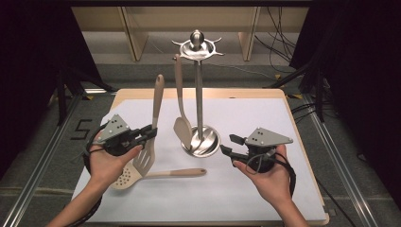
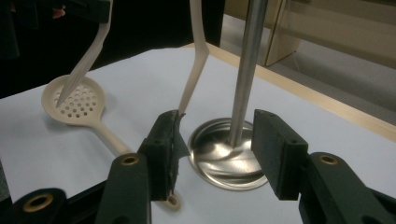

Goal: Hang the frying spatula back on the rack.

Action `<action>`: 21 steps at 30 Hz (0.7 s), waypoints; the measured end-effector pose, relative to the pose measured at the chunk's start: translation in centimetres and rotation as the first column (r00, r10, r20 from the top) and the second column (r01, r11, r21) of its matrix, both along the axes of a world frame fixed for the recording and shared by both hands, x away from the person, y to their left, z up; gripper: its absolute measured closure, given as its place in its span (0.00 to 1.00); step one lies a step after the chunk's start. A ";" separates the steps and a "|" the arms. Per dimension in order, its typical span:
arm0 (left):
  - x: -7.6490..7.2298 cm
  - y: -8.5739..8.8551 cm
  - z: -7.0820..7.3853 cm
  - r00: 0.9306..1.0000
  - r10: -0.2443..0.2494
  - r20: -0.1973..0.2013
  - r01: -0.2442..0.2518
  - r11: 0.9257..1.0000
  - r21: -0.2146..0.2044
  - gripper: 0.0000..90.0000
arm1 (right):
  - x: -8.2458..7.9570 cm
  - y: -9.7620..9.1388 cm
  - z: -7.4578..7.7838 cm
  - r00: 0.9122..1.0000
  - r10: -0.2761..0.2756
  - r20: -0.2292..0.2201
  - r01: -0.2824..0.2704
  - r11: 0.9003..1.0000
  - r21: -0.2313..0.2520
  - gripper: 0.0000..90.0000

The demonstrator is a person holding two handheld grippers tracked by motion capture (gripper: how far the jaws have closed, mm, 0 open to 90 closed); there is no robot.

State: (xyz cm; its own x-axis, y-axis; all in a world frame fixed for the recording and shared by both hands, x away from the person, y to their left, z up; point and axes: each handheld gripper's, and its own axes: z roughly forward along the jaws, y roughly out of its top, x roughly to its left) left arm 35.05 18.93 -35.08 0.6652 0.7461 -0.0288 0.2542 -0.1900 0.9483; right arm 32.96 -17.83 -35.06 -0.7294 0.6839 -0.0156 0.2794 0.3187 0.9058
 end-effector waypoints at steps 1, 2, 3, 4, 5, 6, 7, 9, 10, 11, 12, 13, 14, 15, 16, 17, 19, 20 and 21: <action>-0.1 -0.4 0.0 1.000 -0.012 0.001 0.012 1.000 -0.003 0.87 | 0.1 0.1 0.1 1.000 0.006 0.020 -0.006 1.000 0.000 0.59; -0.2 -0.6 0.0 1.000 -0.018 0.001 0.018 1.000 0.001 0.87 | 0.0 0.3 0.1 1.000 -0.005 0.022 0.004 1.000 0.013 0.59; -0.2 -0.9 -0.1 1.000 -0.029 0.002 0.029 1.000 0.000 0.87 | 0.1 0.2 0.3 0.999 0.014 0.034 -0.014 1.000 -0.003 0.59; -0.3 -1.1 -0.1 0.999 -0.033 -0.002 0.033 0.999 0.002 0.87 | -0.1 0.3 0.5 1.000 0.007 0.009 -0.007 1.000 0.010 0.59; -0.3 -1.3 -0.1 0.999 -0.041 -0.003 0.041 0.999 0.002 0.87 | 0.0 0.4 0.6 1.000 0.013 0.026 -0.013 1.000 0.016 0.60; -0.3 -1.3 -0.1 0.999 -0.041 -0.003 0.041 0.999 0.002 0.87 | 0.0 0.4 0.6 1.000 0.013 0.026 -0.013 1.000 0.016 0.60; -0.4 -2.0 -0.2 0.999 -0.053 -0.002 0.053 0.999 0.009 0.87 | 0.1 0.6 1.0 0.999 0.012 0.046 -0.013 1.000 0.019 0.60; -0.5 -2.5 -0.2 0.998 -0.063 -0.003 0.063 0.998 0.014 0.87 | 0.2 1.0 1.2 0.999 0.011 0.054 -0.013 0.999 0.039 0.60; -0.5 -2.9 -0.2 0.997 -0.072 -0.001 0.072 0.997 0.011 0.87 | 0.0 1.1 1.4 1.000 0.016 0.022 -0.017 0.999 0.041 0.61; -0.5 -3.2 -0.2 0.997 -0.083 0.001 0.083 0.996 0.022 0.87 | 0.2 1.3 1.5 0.999 0.030 0.044 -0.032 0.999 0.042 0.61; -0.5 -3.2 -0.2 0.997 -0.083 0.001 0.083 0.996 0.022 0.87 | 0.2 1.3 1.5 0.999 0.030 0.044 -0.032 0.999 0.042 0.61; -0.6 -3.8 -0.3 0.996 -0.091 -0.005 0.091 0.995 0.028 0.87 | 0.1 1.8 2.0 0.999 0.023 0.030 -0.024 0.998 0.059 0.61; -0.6 -4.0 -0.3 0.995 -0.097 -0.004 0.097 0.995 0.032 0.87 | 0.2 2.0 2.1 0.998 0.033 0.047 -0.035 0.998 0.052 0.61; -0.6 -4.4 -0.3 0.995 -0.103 -0.005 0.103 0.994 0.037 0.87 | 0.1 2.1 2.2 0.999 0.026 0.036 -0.028 0.998 0.052 0.61; -0.6 -4.4 -0.3 0.995 -0.103 -0.005 0.103 0.994 0.037 0.87 | 0.1 2.1 2.2 0.999 0.026 0.036 -0.028 0.998 0.052 0.61; -0.6 -4.8 -0.4 0.994 -0.109 -0.003 0.109 0.993 0.045 0.87 | 0.2 2.3 2.4 0.997 0.023 0.067 -0.027 0.998 0.053 0.60; -0.7 -5.6 -0.6 0.992 -0.125 -0.005 0.126 0.991 0.050 0.87 | 0.4 2.9 2.7 0.997 0.034 0.070 -0.038 0.997 0.066 0.60; -0.7 -5.8 -0.6 0.992 -0.127 -0.008 0.127 0.991 0.052 0.87 | 0.4 3.2 2.8 0.998 0.029 0.060 -0.034 0.996 0.078 0.60; -0.8 -6.1 -0.7 0.991 -0.131 -0.009 0.131 0.990 0.052 0.87 | 0.5 3.3 2.9 0.997 0.032 0.069 -0.038 0.996 0.079 0.60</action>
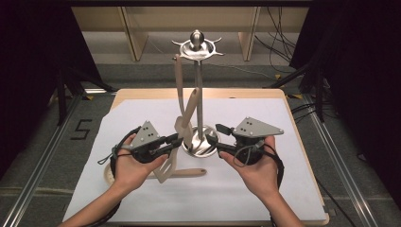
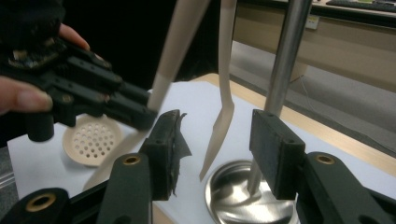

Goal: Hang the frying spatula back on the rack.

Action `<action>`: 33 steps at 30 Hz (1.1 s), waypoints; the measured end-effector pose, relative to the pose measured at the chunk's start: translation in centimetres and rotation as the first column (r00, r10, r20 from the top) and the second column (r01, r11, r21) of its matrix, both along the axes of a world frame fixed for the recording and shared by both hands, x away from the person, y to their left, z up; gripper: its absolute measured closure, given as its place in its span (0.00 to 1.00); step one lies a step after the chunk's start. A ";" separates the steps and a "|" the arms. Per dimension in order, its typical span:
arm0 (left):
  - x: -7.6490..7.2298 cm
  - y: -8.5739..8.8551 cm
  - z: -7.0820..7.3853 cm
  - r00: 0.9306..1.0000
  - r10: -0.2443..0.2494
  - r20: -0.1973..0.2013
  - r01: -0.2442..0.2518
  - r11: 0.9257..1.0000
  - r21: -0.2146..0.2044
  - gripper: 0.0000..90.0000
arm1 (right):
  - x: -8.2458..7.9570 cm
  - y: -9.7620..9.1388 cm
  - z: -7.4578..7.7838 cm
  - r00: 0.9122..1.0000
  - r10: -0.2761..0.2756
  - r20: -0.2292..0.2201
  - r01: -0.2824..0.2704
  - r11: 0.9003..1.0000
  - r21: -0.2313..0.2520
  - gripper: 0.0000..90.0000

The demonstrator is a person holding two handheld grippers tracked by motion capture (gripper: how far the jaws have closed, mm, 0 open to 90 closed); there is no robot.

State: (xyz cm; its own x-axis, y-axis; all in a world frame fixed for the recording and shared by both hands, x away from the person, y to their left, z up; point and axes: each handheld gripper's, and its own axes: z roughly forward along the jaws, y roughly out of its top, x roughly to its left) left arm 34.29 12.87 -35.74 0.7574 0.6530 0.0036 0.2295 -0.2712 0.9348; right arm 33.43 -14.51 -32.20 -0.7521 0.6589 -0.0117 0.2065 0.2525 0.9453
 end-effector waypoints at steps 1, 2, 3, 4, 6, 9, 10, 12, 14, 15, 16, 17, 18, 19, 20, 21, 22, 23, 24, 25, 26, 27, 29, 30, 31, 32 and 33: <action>0.0 -0.3 -0.1 1.000 -0.011 0.002 0.011 1.000 0.004 0.87 | 0.1 0.2 0.1 1.000 -0.003 0.010 0.003 1.000 -0.001 0.60; -0.1 -0.5 -0.1 1.000 -0.014 0.001 0.014 1.000 0.009 0.87 | 0.1 0.4 0.2 1.000 -0.003 0.011 0.003 1.000 0.003 0.59; -0.1 -0.7 -0.1 1.000 -0.022 0.004 0.022 1.000 0.012 0.87 | 0.0 0.7 0.2 1.000 -0.012 0.000 0.012 1.000 0.021 0.59; -0.1 -1.0 -0.1 1.000 -0.025 0.003 0.025 1.000 0.018 0.87 | 0.1 0.8 0.3 1.000 0.007 -0.009 -0.007 1.000 0.017 0.59; -0.1 -1.5 -0.2 0.999 -0.042 0.006 0.042 0.999 0.024 0.87 | 0.1 1.2 0.4 1.000 0.007 -0.023 -0.007 0.999 0.036 0.58; -0.2 -2.0 -0.2 0.998 -0.056 0.007 0.055 0.998 0.031 0.87 | 0.3 1.4 0.6 1.000 0.006 -0.009 -0.006 0.999 0.047 0.58; -0.2 -2.2 -0.2 0.998 -0.058 0.010 0.057 0.998 0.037 0.87 | 0.3 1.5 0.7 1.000 0.002 -0.012 -0.002 0.999 0.052 0.58; -0.3 -2.7 -0.2 0.998 -0.067 0.014 0.067 0.997 0.039 0.87 | 0.4 1.6 0.7 1.000 -0.007 -0.019 0.008 0.997 0.073 0.57; -0.4 -3.1 -0.3 0.997 -0.070 0.014 0.070 0.997 0.044 0.87 | 0.5 1.8 0.8 1.000 -0.023 -0.009 0.023 0.997 0.080 0.57; -0.4 -3.3 -0.3 0.997 -0.076 0.011 0.075 0.996 0.046 0.87 | 0.5 1.8 0.8 1.000 -0.021 -0.013 0.022 0.997 0.078 0.58; -0.5 -3.4 -0.4 0.997 -0.081 0.012 0.080 0.996 0.050 0.87 | 0.6 1.8 0.8 1.000 -0.020 -0.010 0.021 0.997 0.081 0.58; -0.5 -3.4 -0.4 0.997 -0.081 0.012 0.080 0.996 0.050 0.87 | 0.6 1.8 0.8 1.000 -0.020 -0.010 0.021 0.997 0.081 0.58; -0.6 -3.8 -0.5 0.996 -0.088 0.016 0.087 0.995 0.058 0.87 | 0.7 1.7 0.8 1.000 -0.014 -0.010 0.015 0.996 0.087 0.59; -0.6 -4.0 -0.6 0.996 -0.090 0.016 0.089 0.994 0.060 0.87 | 0.6 1.7 0.8 1.000 -0.022 -0.014 0.023 0.995 0.093 0.59; -0.7 -4.2 -0.7 0.995 -0.094 0.015 0.093 0.994 0.059 0.87 | 0.6 1.7 0.9 0.999 -0.034 -0.022 0.036 0.994 0.101 0.60; -0.7 -4.3 -0.7 0.995 -0.095 0.013 0.094 0.993 0.065 0.87 | 0.6 1.6 0.8 0.999 -0.035 -0.026 0.037 0.994 0.102 0.62; -0.7 -4.4 -0.8 0.995 -0.099 0.017 0.097 0.993 0.064 0.87 | 0.6 1.6 0.8 0.999 -0.036 -0.025 0.039 0.994 0.106 0.63; -0.8 -4.5 -0.8 0.995 -0.099 0.016 0.098 0.993 0.072 0.87 | 0.7 1.5 0.8 0.999 -0.035 -0.018 0.037 0.994 0.102 0.65; -0.9 -4.6 -0.8 0.995 -0.099 0.022 0.098 0.992 0.075 0.87 | 0.4 1.6 0.8 0.998 -0.055 -0.040 0.059 0.992 0.108 0.67; -0.9 -4.7 -0.8 0.995 -0.098 0.023 0.096 0.993 0.073 0.87 | 0.6 1.4 0.7 0.998 -0.058 -0.016 0.059 0.993 0.105 0.71; -1.0 -4.7 -0.8 0.995 -0.101 0.026 0.099 0.992 0.073 0.87 | 0.6 1.3 0.7 0.998 -0.059 -0.025 0.061 0.992 0.107 0.74; -1.0 -4.8 -0.8 0.994 -0.102 0.027 0.100 0.993 0.071 0.87 | 0.6 1.2 0.8 0.998 -0.056 -0.023 0.058 0.993 0.106 0.75; -1.1 -4.8 -0.7 0.994 -0.104 0.030 0.102 0.992 0.075 0.87 | 0.5 1.1 0.8 0.998 -0.053 -0.043 0.058 0.990 0.129 0.76; -1.1 -4.8 -0.6 0.994 -0.105 0.034 0.102 0.992 0.074 0.87 | 0.5 1.0 0.9 0.998 -0.053 -0.045 0.058 0.989 0.136 0.77; -1.2 -4.9 -0.6 0.994 -0.105 0.037 0.102 0.992 0.070 0.87 | 0.4 1.0 0.9 0.998 -0.055 -0.039 0.060 0.989 0.137 0.77; -1.2 -4.9 -0.6 0.994 -0.105 0.037 0.102 0.992 0.070 0.87 | 0.3 1.0 1.0 0.998 -0.050 -0.050 0.057 0.988 0.144 0.78; -1.2 -5.0 -0.6 0.993 -0.109 0.043 0.106 0.992 0.069 0.87 | 0.2 0.9 1.1 0.998 -0.036 -0.056 0.045 0.986 0.158 0.80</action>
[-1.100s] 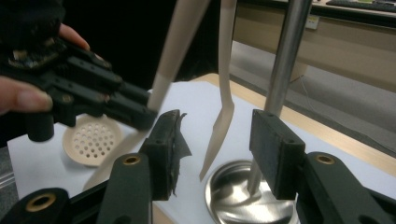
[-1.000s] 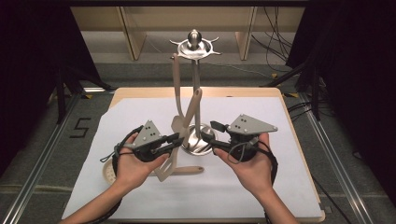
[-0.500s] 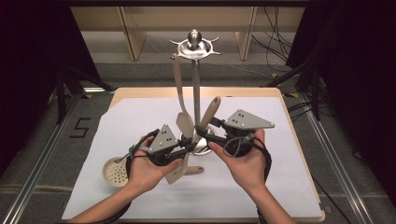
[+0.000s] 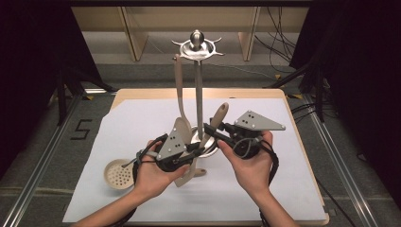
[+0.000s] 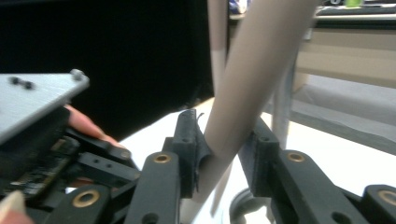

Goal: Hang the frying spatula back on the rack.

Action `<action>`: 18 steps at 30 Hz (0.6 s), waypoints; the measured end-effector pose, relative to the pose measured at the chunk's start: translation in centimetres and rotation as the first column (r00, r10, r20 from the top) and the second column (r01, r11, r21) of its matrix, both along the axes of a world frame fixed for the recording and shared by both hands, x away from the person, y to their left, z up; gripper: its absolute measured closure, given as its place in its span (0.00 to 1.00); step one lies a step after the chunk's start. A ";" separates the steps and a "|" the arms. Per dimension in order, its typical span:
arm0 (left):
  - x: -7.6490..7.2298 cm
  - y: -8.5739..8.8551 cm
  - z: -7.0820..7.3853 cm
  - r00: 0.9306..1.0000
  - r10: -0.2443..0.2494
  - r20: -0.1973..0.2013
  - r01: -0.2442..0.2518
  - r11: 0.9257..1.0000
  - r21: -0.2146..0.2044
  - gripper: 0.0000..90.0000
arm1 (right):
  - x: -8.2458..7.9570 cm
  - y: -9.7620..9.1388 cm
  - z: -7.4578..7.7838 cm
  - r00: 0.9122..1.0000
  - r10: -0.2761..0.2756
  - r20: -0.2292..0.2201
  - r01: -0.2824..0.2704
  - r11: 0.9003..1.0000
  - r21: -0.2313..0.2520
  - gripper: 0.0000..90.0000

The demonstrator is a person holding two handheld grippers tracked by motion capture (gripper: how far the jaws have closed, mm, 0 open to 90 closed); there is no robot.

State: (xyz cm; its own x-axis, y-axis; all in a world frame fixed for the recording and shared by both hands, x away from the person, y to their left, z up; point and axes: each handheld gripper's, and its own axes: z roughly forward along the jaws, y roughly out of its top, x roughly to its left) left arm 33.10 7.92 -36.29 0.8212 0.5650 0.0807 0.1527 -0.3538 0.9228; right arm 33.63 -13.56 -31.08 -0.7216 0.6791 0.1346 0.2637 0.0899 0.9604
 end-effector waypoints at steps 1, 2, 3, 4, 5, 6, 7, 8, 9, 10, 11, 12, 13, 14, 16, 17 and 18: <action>0.0 0.0 0.0 1.000 -0.001 -0.003 0.001 1.000 -0.005 0.87 | 0.0 0.0 0.1 1.000 0.010 0.000 -0.010 1.000 0.009 0.81; 0.0 -0.1 0.1 1.000 -0.007 -0.005 0.007 1.000 -0.007 0.87 | -0.1 0.0 0.1 0.999 0.033 -0.001 -0.033 0.999 0.030 0.82; 0.0 -0.2 0.1 1.000 -0.011 -0.006 0.011 1.000 -0.012 0.87 | -0.2 -0.1 0.2 0.999 0.047 0.001 -0.047 0.998 0.038 0.83; 0.1 -0.2 0.1 1.000 -0.022 -0.001 0.022 1.000 -0.009 0.87 | -0.2 0.0 0.4 0.999 0.052 0.005 -0.052 0.998 0.029 0.83; 0.2 -0.1 0.2 0.999 -0.037 0.010 0.037 0.999 -0.002 0.86 | -0.2 -0.1 0.4 0.998 0.051 0.025 -0.051 0.999 0.016 0.83; 0.3 -0.1 0.2 0.999 -0.054 -0.002 0.054 0.999 -0.007 0.86 | -0.3 0.0 0.4 0.998 0.062 0.017 -0.062 0.998 0.027 0.83; 0.4 -0.1 0.2 0.997 -0.073 -0.013 0.073 0.997 -0.011 0.86 | -0.4 0.0 0.6 0.997 0.074 0.009 -0.074 0.997 0.012 0.83; 0.4 -0.1 0.2 0.997 -0.073 -0.013 0.073 0.997 -0.011 0.85 | -0.4 -0.1 0.7 0.996 0.087 0.013 -0.087 0.996 0.013 0.83; 0.7 0.0 0.4 0.993 -0.117 -0.028 0.116 0.993 -0.022 0.83 | -0.3 -0.1 0.8 0.994 0.109 0.017 -0.109 0.994 0.014 0.83; 0.7 0.0 0.5 0.990 -0.137 -0.040 0.136 0.990 -0.023 0.79 | -0.3 -0.3 0.9 0.992 0.125 0.033 -0.125 0.992 -0.007 0.83; 0.7 0.1 0.5 0.987 -0.159 -0.039 0.158 0.987 -0.039 0.75 | -0.2 -0.3 1.1 0.988 0.154 0.032 -0.154 0.988 -0.006 0.83; 0.7 0.1 0.5 0.987 -0.159 -0.039 0.158 0.987 -0.039 0.73 | -0.2 -0.3 1.1 0.988 0.154 0.032 -0.154 0.988 -0.006 0.83; 0.7 0.3 0.8 0.979 -0.199 -0.035 0.198 0.979 -0.039 0.69 | -0.2 -0.7 1.6 0.978 0.202 0.048 -0.201 0.979 -0.031 0.84; 0.9 0.5 1.0 0.975 -0.223 -0.018 0.222 0.974 -0.036 0.68 | -0.1 -0.9 1.7 0.975 0.215 0.051 -0.214 0.976 -0.032 0.84; 1.0 0.8 1.2 0.965 -0.259 -0.033 0.257 0.965 -0.060 0.66 | 0.0 -1.2 1.8 0.965 0.256 0.050 -0.255 0.966 -0.034 0.84; 1.2 0.9 1.3 0.959 -0.281 -0.041 0.278 0.958 -0.078 0.66 | 0.1 -1.5 1.7 0.957 0.285 0.056 -0.283 0.958 -0.036 0.84; 1.3 1.0 1.4 0.953 -0.300 -0.045 0.295 0.951 -0.094 0.66 | 0.2 -1.6 1.7 0.949 0.310 0.066 -0.307 0.951 -0.045 0.84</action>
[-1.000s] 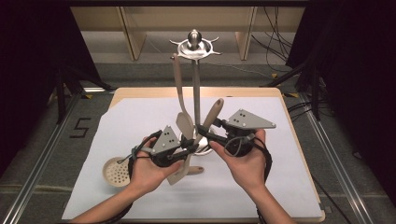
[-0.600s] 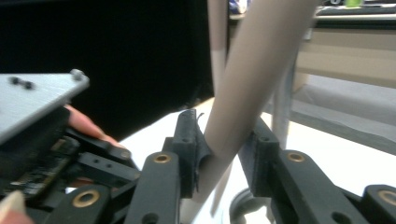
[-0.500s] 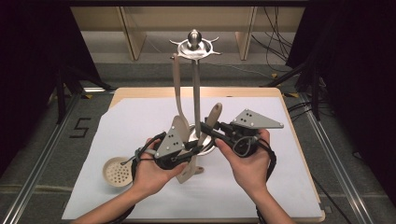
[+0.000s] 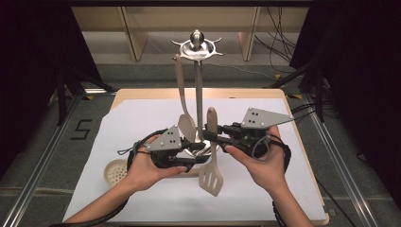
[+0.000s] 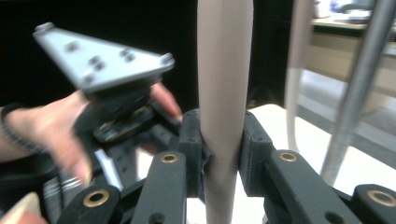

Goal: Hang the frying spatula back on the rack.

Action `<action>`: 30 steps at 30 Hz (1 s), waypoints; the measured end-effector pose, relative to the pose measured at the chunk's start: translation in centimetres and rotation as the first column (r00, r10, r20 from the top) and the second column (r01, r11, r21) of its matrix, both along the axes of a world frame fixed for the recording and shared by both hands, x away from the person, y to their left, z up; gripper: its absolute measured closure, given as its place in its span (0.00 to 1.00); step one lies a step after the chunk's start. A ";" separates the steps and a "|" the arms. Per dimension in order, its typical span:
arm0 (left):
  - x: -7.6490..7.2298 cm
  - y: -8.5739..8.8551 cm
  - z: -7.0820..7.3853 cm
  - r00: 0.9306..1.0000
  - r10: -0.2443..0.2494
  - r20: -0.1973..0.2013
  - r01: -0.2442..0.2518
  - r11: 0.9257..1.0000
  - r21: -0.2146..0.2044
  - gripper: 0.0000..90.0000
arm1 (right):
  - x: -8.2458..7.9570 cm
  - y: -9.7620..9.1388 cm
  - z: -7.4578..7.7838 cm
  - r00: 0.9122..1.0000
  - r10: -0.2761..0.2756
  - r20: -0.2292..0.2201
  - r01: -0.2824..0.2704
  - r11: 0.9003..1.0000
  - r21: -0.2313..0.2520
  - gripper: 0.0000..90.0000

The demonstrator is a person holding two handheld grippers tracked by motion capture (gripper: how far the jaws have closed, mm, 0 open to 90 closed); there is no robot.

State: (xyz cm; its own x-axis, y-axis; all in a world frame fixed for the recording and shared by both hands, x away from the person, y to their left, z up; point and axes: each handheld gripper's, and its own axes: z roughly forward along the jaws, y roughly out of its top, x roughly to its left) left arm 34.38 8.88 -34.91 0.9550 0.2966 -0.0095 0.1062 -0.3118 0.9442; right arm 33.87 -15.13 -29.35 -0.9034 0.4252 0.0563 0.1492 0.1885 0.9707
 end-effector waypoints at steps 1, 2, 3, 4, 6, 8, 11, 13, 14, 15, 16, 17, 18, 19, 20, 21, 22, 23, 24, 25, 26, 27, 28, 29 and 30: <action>0.1 0.1 0.1 1.000 -0.020 -0.003 0.020 1.000 -0.003 0.66 | -0.1 0.0 -0.1 0.999 0.026 -0.019 -0.026 1.000 0.004 0.84; 0.2 0.1 0.1 0.999 -0.044 -0.021 0.043 0.999 -0.018 0.66 | 0.0 -0.1 -0.1 0.999 0.043 -0.002 -0.043 0.999 0.010 0.84; 0.1 0.1 0.1 0.997 -0.063 -0.047 0.062 0.998 -0.034 0.67 | 0.0 -0.2 -0.1 0.997 0.069 -0.023 -0.069 0.998 0.011 0.84; 0.1 0.0 0.0 0.995 -0.081 -0.066 0.078 0.996 -0.049 0.67 | -0.1 -0.3 -0.1 0.996 0.084 -0.036 -0.084 0.996 0.019 0.84; 0.0 -0.2 -0.1 0.985 -0.136 -0.103 0.128 0.989 -0.079 0.66 | 0.0 -0.4 -0.2 0.994 0.105 -0.030 -0.104 0.994 0.033 0.84; -0.1 -0.4 -0.1 0.984 -0.142 -0.107 0.134 0.988 -0.081 0.66 | 0.1 -0.4 -0.3 0.993 0.117 -0.024 -0.115 0.992 0.047 0.84; 0.1 -0.6 -0.2 0.983 -0.154 -0.098 0.146 0.985 -0.087 0.68 | 0.0 -0.3 -0.3 0.991 0.129 -0.021 -0.128 0.990 0.055 0.84; 0.2 -0.7 -0.2 0.984 -0.148 -0.100 0.139 0.986 -0.091 0.69 | 0.0 -0.3 -0.2 0.991 0.135 -0.006 -0.134 0.990 0.045 0.84; 0.1 -0.7 -0.2 0.984 -0.144 -0.110 0.134 0.987 -0.094 0.70 | -0.2 -0.2 -0.2 0.990 0.140 -0.023 -0.139 0.989 0.044 0.84; 0.3 -0.7 -0.1 0.983 -0.151 -0.101 0.141 0.985 -0.099 0.71 | -0.2 -0.2 -0.2 0.989 0.144 -0.022 -0.143 0.989 0.047 0.84; 0.3 -0.7 -0.1 0.983 -0.151 -0.101 0.141 0.985 -0.099 0.72 | -0.2 -0.1 -0.2 0.988 0.150 -0.030 -0.148 0.988 0.053 0.84; 0.5 -0.7 -0.1 0.982 -0.168 -0.081 0.160 0.982 -0.099 0.74 | -0.3 -0.1 -0.2 0.988 0.151 -0.024 -0.150 0.987 0.054 0.84; 0.6 -0.8 -0.1 0.983 -0.168 -0.075 0.160 0.981 -0.107 0.77 | -0.2 0.0 -0.1 0.988 0.154 -0.005 -0.153 0.987 0.055 0.84; 0.6 -0.8 -0.1 0.983 -0.168 -0.075 0.160 0.981 -0.111 0.79 | -0.3 0.0 -0.1 0.987 0.159 -0.020 -0.158 0.986 0.056 0.84; 0.5 -0.7 -0.1 0.982 -0.166 -0.086 0.155 0.981 -0.119 0.82 | -0.3 0.0 -0.1 0.987 0.161 -0.003 -0.161 0.986 0.053 0.84; 0.5 -0.7 -0.1 0.982 -0.163 -0.094 0.151 0.981 -0.125 0.85 | -0.3 0.1 -0.1 0.987 0.160 -0.001 -0.160 0.986 0.055 0.84; 0.4 -0.7 -0.1 0.983 -0.160 -0.090 0.148 0.980 -0.131 0.85 | -0.3 0.0 -0.1 0.987 0.163 0.002 -0.163 0.985 0.056 0.84; 0.3 -0.7 0.0 0.984 -0.153 -0.087 0.141 0.982 -0.127 0.86 | -0.3 0.0 -0.1 0.986 0.164 -0.014 -0.162 0.985 0.062 0.84; 0.2 -0.7 0.1 0.986 -0.142 -0.089 0.131 0.984 -0.122 0.86 | -0.2 0.0 -0.1 0.987 0.163 0.003 -0.163 0.984 0.070 0.83; 0.2 -0.7 0.1 0.987 -0.132 -0.089 0.120 0.985 -0.124 0.86 | -0.3 -0.1 -0.1 0.988 0.155 -0.014 -0.153 0.985 0.076 0.83; 0.1 -0.6 0.3 0.988 -0.125 -0.086 0.115 0.987 -0.109 0.86 | -0.3 -0.1 -0.2 0.987 0.162 -0.014 -0.161 0.984 0.080 0.83; 0.1 -0.6 0.4 0.989 -0.121 -0.084 0.112 0.988 -0.104 0.86 | -0.3 -0.3 -0.1 0.989 0.151 -0.011 -0.149 0.986 0.074 0.83; 0.1 -0.6 0.4 0.989 -0.121 -0.084 0.112 0.988 -0.104 0.86 | -0.2 -0.3 -0.2 0.989 0.150 -0.003 -0.149 0.986 0.074 0.83; -0.1 -0.6 0.6 0.991 -0.095 -0.089 0.088 0.993 -0.081 0.87 | -0.2 -0.2 -0.2 0.989 0.148 0.003 -0.148 0.986 0.077 0.83; -0.1 -0.6 0.6 0.992 -0.084 -0.092 0.077 0.994 -0.073 0.87 | -0.2 -0.2 -0.3 0.990 0.144 0.004 -0.143 0.987 0.073 0.83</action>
